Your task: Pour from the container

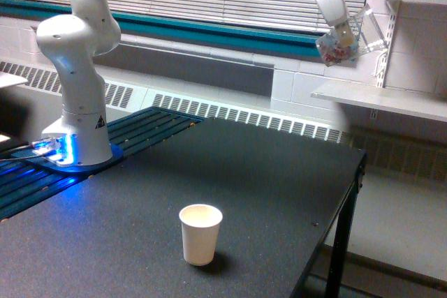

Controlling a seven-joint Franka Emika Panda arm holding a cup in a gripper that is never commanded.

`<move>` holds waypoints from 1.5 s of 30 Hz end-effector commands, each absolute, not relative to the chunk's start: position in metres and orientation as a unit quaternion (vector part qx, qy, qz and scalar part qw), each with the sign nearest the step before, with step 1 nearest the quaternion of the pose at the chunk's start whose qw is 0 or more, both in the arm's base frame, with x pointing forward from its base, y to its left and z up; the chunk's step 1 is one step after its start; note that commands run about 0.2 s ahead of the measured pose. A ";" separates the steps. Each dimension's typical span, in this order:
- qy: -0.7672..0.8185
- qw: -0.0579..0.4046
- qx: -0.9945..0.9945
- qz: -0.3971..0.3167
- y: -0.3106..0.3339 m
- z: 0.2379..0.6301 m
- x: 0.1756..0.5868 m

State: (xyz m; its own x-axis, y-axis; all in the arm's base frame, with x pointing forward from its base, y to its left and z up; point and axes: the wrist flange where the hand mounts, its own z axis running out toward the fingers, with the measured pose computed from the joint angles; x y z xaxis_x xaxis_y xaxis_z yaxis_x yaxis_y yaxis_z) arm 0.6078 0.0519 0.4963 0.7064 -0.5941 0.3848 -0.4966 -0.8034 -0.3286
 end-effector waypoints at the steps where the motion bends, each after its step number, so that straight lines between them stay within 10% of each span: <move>1: 0.291 0.103 -0.920 -0.241 0.062 0.496 0.607; 45: 0.358 0.003 -0.901 -0.246 -0.102 0.417 0.561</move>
